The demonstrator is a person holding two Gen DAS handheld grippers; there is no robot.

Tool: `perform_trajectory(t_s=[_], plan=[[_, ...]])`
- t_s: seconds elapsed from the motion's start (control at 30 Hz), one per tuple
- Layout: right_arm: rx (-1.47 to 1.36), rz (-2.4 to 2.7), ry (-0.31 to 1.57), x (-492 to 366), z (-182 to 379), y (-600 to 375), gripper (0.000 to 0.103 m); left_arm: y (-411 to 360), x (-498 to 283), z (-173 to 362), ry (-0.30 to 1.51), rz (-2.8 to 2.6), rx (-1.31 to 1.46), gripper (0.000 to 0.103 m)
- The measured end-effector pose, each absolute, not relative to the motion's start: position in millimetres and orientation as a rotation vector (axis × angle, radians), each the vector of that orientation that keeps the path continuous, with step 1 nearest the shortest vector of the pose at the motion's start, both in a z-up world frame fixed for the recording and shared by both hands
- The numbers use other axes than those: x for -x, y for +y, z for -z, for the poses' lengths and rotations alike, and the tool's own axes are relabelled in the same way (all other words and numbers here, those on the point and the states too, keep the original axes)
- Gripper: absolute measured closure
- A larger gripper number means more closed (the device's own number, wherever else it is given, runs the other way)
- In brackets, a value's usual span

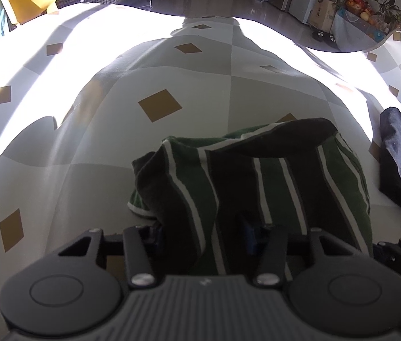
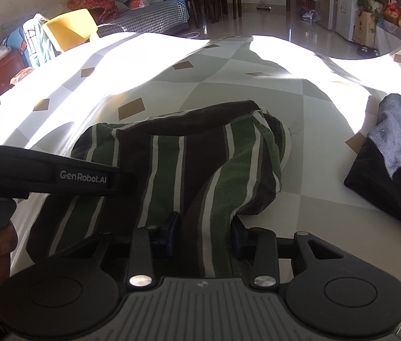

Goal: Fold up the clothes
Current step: 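Grasp the folded striped shirt with both grippers and lift it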

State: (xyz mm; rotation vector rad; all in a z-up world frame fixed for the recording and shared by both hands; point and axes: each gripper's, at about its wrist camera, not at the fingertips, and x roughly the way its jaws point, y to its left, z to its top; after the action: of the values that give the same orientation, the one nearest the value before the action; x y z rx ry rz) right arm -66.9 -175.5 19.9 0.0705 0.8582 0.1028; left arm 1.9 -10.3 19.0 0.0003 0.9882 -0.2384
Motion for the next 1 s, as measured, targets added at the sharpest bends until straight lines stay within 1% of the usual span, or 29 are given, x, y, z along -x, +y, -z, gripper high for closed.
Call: perform_trajectory(t_s=[0.07,0.17,0.37,0.57,1.0], plan=[[-0.08,-0.107,0.853,68.1,-21.3,-175.5,0.076,-10.8,1.0,-21.3,0.971,0.237,-0.006,0.074],[-0.063,-0.105,0.833,70.6,-24.7,-173.9,0.078,-11.3,6.7,-26.5,0.944,0.234,-0.014,0.079],[-0.043,-0.129,0.77,79.8,-37.7,-171.8,0.079,-16.2,19.7,-40.9,0.899,0.228,-0.056,0.082],[0.009,-0.154,0.703,92.6,-51.9,-165.4,0.079,-19.1,34.1,-57.0,0.864,0.22,-0.079,0.082],[0.002,-0.172,0.596,119.5,-81.8,-166.7,0.079,-28.0,71.2,-96.4,0.775,0.185,-0.116,0.082]])
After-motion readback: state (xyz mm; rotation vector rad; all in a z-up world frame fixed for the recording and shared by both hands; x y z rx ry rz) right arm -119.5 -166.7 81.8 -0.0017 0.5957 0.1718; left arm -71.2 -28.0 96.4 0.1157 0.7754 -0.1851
